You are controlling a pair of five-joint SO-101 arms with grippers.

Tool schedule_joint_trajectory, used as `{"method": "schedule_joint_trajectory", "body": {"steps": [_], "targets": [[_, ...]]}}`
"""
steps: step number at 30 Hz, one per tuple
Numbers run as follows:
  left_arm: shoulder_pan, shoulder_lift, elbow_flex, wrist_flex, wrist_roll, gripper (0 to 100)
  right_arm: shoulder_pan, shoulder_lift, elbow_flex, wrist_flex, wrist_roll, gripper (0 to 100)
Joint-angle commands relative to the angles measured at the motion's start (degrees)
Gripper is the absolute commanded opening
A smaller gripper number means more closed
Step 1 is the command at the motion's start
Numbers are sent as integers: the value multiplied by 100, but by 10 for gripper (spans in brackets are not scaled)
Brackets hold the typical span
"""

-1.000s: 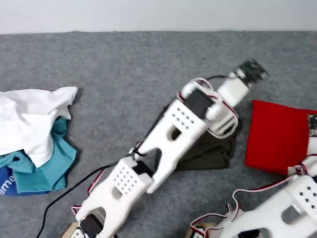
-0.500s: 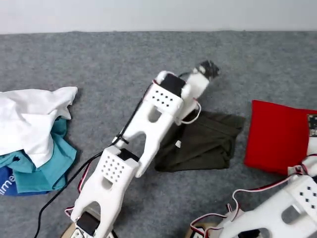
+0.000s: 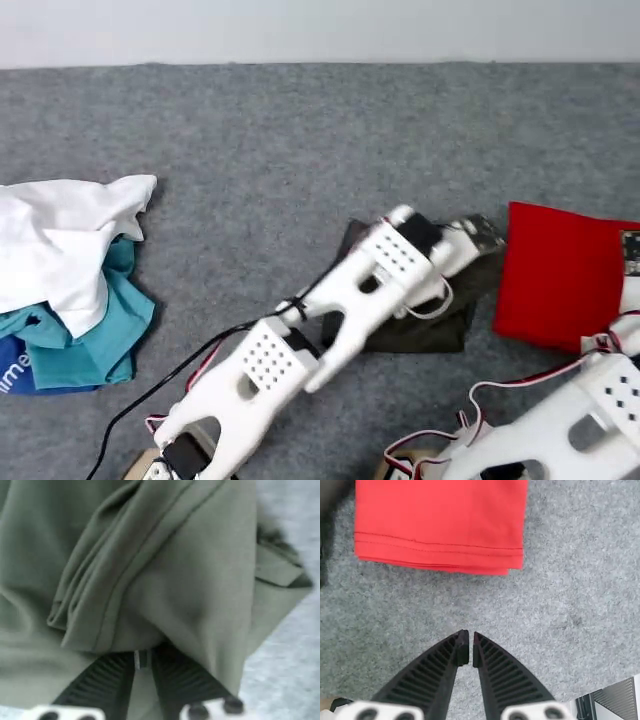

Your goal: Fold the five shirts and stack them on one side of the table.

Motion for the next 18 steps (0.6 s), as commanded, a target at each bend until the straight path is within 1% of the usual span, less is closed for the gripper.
{"method": "schedule_joint_trajectory", "body": {"steps": [1,7,10,14,18], "targets": [[431,-501,75,176,-26,14,136,-189,-53,13,35,27],[782,-1415,409,167,-18,14,418,-189,-53,-4,35,28],[835,-1776,532,167,-9,14,382,-189,-53,-13,35,28],[862,-2224,549,167,334,14,374,-189,-53,-22,35,29],[1046,-2505,673,176,343,14,374,-189,-53,-22,35,29]]}}
